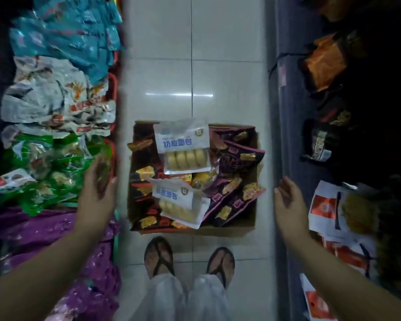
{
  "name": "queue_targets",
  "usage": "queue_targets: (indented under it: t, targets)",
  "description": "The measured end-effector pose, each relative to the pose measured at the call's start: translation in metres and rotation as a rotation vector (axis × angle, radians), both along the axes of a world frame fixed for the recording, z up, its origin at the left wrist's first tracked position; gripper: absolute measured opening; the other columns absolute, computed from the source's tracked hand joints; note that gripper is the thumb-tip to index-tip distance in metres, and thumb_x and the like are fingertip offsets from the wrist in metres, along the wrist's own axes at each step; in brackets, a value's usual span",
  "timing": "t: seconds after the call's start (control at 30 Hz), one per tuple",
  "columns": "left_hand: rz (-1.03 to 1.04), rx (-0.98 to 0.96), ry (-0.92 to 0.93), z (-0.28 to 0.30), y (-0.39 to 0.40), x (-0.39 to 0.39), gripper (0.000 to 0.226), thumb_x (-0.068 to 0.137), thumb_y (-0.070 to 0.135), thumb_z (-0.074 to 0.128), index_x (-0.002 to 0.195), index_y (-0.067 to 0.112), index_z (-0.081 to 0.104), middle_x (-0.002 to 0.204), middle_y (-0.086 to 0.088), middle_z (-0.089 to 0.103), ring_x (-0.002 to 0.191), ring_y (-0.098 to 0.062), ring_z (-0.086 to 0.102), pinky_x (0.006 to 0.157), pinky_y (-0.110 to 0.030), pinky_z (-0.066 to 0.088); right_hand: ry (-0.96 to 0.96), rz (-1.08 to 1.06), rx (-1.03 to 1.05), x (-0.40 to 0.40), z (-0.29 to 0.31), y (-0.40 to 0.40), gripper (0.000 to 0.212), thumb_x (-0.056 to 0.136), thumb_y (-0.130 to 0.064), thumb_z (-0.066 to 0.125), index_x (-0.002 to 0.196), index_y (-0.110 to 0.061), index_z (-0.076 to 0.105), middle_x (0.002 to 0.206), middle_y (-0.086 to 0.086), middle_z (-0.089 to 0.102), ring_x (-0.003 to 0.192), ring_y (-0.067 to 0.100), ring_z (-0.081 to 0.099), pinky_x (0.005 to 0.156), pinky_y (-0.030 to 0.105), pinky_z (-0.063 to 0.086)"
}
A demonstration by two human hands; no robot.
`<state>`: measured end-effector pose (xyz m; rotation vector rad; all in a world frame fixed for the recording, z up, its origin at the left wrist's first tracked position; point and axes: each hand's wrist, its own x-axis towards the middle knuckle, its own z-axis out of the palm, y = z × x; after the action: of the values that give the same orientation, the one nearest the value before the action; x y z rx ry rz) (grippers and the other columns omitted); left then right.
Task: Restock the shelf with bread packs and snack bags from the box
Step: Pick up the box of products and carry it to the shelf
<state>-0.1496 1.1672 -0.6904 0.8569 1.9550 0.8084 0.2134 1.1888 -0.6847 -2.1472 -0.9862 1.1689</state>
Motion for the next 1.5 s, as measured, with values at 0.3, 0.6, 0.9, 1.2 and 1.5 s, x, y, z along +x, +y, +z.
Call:
queue_targets:
  t: [0.3,0.6,0.9,1.2,1.5]
  targets:
    - [-0.077,-0.045,0.121,-0.083,0.019,-0.003,0.059,0.099,0.009,0.043,0.150,0.023,0.018,0.151,0.003,0.031,0.134,-0.006,0.034,0.111,-0.026,0.028,-0.035,0.023,-0.052,0.004,-0.089,0.022,0.043,0.099,-0.016,0.047,0.141,-0.014,0.038,0.142,0.004,0.048,0.129,0.016,0.047,0.096,0.021,0.037]
    - [-0.097,-0.118,0.092,-0.117,0.025,-0.013,0.063,0.098,0.014,0.047,0.148,0.039,0.018,0.152,0.001,0.036,0.136,-0.010,0.037,0.114,-0.042,0.032,-0.072,0.075,-0.070,0.003,-0.130,0.037,0.043,0.096,-0.019,0.052,0.139,-0.020,0.043,0.128,-0.002,0.055,0.118,0.012,0.051,0.097,0.029,0.043]
    - [-0.280,-0.197,0.170,-0.125,0.015,-0.003,0.066,0.100,0.024,0.041,0.146,0.049,0.001,0.142,0.024,0.020,0.126,-0.001,0.019,0.106,-0.027,0.019,-0.154,0.043,-0.032,-0.011,-0.150,0.024,0.038,0.099,-0.026,0.041,0.137,-0.030,0.044,0.118,0.001,0.063,0.105,0.019,0.061,0.090,0.042,0.052]
    - [-0.199,-0.155,0.173,-0.106,0.010,-0.003,0.064,0.099,0.007,0.041,0.148,0.042,0.020,0.137,0.022,0.032,0.128,0.002,0.026,0.103,-0.017,0.025,-0.155,-0.019,-0.010,-0.012,-0.115,0.012,0.034,0.100,-0.019,0.042,0.131,-0.020,0.053,0.107,-0.005,0.061,0.099,0.013,0.055,0.081,0.027,0.040]
    - [-0.273,-0.112,0.181,0.003,0.010,-0.013,0.063,0.099,0.007,0.040,0.144,0.048,0.023,0.142,0.017,0.032,0.130,-0.009,0.034,0.100,-0.028,0.033,-0.061,-0.024,0.053,-0.008,0.000,-0.002,0.057,0.099,-0.007,0.042,0.150,-0.025,0.024,0.137,-0.014,0.040,0.126,-0.002,0.036,0.085,-0.007,0.030]
